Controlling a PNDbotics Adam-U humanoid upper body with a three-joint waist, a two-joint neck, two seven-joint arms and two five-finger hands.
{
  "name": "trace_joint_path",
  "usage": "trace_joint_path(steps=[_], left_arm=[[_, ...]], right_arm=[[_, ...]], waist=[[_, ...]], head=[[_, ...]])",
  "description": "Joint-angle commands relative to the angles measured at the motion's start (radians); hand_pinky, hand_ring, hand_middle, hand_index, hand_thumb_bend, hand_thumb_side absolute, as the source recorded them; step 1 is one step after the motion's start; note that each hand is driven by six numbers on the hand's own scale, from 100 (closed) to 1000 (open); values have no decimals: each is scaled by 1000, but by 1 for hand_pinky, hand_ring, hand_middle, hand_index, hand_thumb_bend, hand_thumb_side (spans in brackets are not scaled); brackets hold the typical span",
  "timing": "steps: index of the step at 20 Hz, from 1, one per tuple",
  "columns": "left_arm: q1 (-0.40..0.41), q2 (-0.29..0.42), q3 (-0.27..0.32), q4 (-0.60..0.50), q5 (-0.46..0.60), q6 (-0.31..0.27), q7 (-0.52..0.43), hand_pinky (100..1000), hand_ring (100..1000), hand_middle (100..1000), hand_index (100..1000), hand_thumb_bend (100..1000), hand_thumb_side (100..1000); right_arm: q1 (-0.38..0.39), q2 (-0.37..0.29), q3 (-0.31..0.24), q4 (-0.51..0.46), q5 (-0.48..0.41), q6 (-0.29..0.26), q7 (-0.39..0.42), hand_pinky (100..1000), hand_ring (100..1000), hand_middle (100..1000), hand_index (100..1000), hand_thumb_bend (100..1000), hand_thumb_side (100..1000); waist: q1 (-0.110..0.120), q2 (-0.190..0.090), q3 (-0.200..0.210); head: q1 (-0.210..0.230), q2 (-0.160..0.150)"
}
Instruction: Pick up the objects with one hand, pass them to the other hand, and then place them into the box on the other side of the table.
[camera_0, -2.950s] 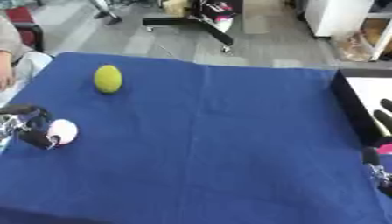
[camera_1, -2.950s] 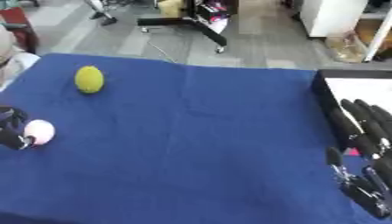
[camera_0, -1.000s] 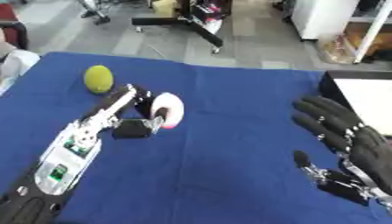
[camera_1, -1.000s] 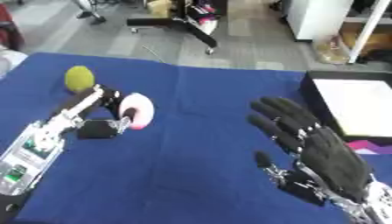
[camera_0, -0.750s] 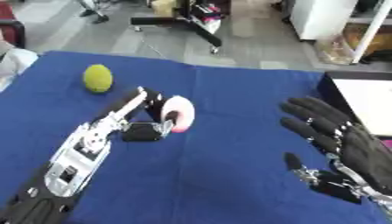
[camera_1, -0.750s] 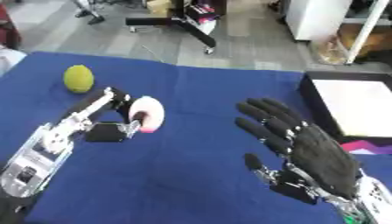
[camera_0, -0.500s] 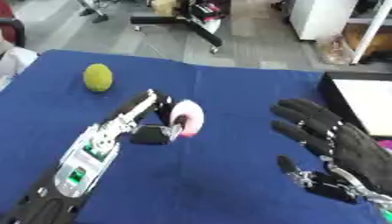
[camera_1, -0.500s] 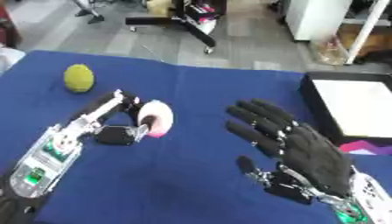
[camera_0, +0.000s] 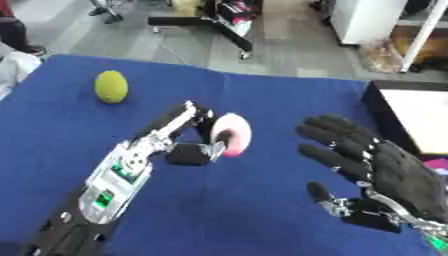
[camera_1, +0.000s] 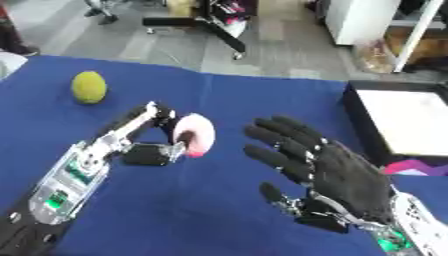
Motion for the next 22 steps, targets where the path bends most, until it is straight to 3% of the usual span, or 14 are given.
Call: trace_joint_path(steps=[1,9,22], left_arm=[[-27,-12,-10,-5,13,-9,2,620,439,341,505,100,256],[-44,-39,-31,12,21,-20,9,624,442,349,509,100,259],[-37,-42,-80,-9,114,-37,-42,622,444,352,511,100,263]], right_arm=[[-19,-3,0,-20,-15,-5,6,982,1000,987,1000,100,100],[-40,6,29,-20,-32,-34,28,983,1000,993,1000,100,100],[-58,10,20,-20,-25,-32,21,985,1000,996,1000,100,100]], waist=[[0,-16,-2],[-4,-15,-5],[-3,-14,-9]], head=[[-5,3],[-2,10],[-1,12]])
